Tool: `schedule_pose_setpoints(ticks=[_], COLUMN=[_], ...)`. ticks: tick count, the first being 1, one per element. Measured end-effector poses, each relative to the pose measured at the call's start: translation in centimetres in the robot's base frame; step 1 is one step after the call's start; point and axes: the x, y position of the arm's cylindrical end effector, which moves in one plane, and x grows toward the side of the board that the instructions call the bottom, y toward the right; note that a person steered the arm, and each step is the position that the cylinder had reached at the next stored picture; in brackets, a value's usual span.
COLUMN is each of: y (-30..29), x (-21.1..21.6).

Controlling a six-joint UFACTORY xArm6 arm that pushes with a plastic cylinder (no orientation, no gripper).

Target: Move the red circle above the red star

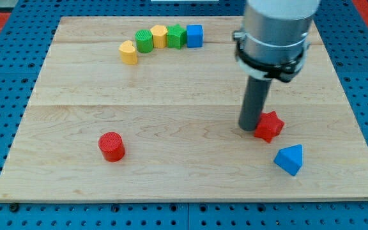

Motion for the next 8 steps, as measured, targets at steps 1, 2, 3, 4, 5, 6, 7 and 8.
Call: schedule_pose_setpoints(ticks=[1,2,3,4,5,6,7,8], y=[1.3,-4.7,-15.3,-13.0,-21.3,-26.6,-26.8,-21.0], x=[-0.2,-0.2,1.7,9.8,10.5,6.9,1.3,-1.9])
